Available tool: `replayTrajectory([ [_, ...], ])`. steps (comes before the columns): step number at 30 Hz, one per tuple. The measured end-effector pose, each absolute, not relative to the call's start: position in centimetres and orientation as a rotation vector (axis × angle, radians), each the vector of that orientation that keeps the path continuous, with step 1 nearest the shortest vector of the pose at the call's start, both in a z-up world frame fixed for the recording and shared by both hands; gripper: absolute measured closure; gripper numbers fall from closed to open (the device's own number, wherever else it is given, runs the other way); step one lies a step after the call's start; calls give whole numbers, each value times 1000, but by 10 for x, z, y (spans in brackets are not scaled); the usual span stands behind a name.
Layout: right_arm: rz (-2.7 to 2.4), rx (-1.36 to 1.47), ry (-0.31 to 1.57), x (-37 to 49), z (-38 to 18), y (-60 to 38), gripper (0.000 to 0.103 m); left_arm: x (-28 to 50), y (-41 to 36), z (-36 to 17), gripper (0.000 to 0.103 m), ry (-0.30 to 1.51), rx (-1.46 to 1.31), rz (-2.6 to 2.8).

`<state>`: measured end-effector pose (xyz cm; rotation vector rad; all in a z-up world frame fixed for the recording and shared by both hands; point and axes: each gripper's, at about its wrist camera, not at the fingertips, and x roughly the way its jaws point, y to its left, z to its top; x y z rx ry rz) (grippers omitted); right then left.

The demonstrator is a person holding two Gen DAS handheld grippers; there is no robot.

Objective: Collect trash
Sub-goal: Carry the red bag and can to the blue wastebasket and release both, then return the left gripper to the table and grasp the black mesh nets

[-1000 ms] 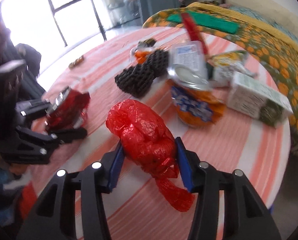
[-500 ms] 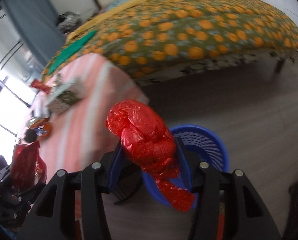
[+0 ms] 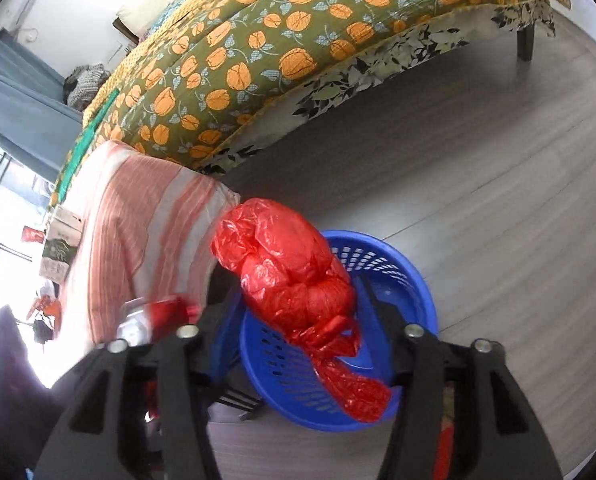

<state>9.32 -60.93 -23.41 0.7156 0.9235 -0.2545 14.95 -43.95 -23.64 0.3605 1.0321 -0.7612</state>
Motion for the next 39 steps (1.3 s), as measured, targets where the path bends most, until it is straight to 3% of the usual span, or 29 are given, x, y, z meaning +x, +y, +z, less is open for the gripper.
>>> replayTrajectory([
  [1, -258, 726, 909, 91, -232, -612, 30, 150, -441, -238, 21, 1017, 368, -745],
  [8, -338, 702, 791, 74, -201, -624, 26, 143, -431, -210, 16, 935, 321, -763],
  [12, -356, 634, 711, 63, -172, -612, 23, 117, -396, -166, 7, 835, 230, -805],
  [16, -372, 501, 610, 55, -140, -581, 13, 95, -343, -135, 5, 754, 179, -795],
  [18, -369, 418, 560, 55, -126, -557, 13, 89, -313, -129, 5, 738, 166, -758],
  [27, -203, 189, 521, 82, -115, -436, 13, 103, -163, -162, 5, 817, 136, -431],
  [39, 81, -10, 700, 135, -172, -287, 13, 123, -44, -184, 5, 919, 111, -192],
])
